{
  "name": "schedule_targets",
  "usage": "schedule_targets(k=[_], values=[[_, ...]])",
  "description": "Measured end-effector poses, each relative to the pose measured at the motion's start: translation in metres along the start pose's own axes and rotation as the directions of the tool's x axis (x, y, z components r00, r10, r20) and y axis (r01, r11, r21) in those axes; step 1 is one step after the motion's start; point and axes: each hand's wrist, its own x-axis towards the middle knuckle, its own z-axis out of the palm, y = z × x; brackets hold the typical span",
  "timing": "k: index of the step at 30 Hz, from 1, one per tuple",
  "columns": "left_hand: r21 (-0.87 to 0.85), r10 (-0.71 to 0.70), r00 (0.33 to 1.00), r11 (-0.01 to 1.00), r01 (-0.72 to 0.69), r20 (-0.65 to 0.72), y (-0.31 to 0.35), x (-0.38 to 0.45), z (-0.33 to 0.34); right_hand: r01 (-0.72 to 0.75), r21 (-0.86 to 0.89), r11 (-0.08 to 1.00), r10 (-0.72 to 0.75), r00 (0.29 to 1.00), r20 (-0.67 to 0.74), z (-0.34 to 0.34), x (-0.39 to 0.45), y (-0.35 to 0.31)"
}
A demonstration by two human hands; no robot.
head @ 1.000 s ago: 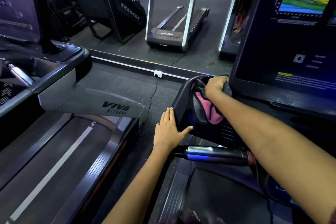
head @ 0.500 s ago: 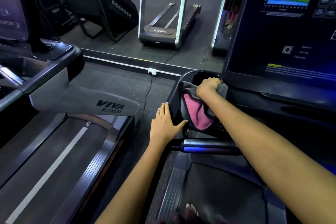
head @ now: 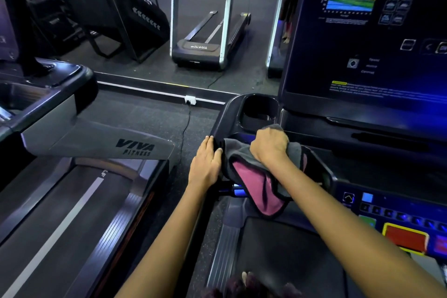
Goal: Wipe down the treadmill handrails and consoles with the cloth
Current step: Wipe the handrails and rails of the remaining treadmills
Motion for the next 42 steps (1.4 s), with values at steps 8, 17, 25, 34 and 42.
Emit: schedule_targets(k=[8, 17, 25, 34, 42], values=[[0.033, 0.011, 1.0, 0.999, -0.011, -0.021, -0.005, 0.001, 0.008, 0.114, 0.279, 0.953, -0.048, 0.972, -0.231, 0.005, -0.037, 0.042], [0.004, 0.021, 0.999, 1.0, -0.021, -0.034, -0.004, 0.001, 0.008, 0.142, 0.208, 0.968, -0.117, 0.985, -0.127, 0.013, 0.006, 0.039], [0.007, 0.018, 0.999, 1.0, -0.017, -0.04, -0.002, 0.0, 0.007, 0.346, 0.351, 0.87, -0.386, 0.921, 0.049, -0.023, 0.05, 0.021], [0.03, 0.011, 0.999, 0.999, -0.01, -0.031, -0.002, -0.002, 0.006, 0.476, -0.25, 0.843, -0.488, 0.873, 0.019, -0.034, 0.051, 0.026], [0.066, 0.032, 0.999, 0.997, -0.03, -0.035, 0.001, -0.002, 0.005, 0.417, 0.168, 0.893, -0.404, 0.909, -0.105, -0.016, 0.06, 0.01]])
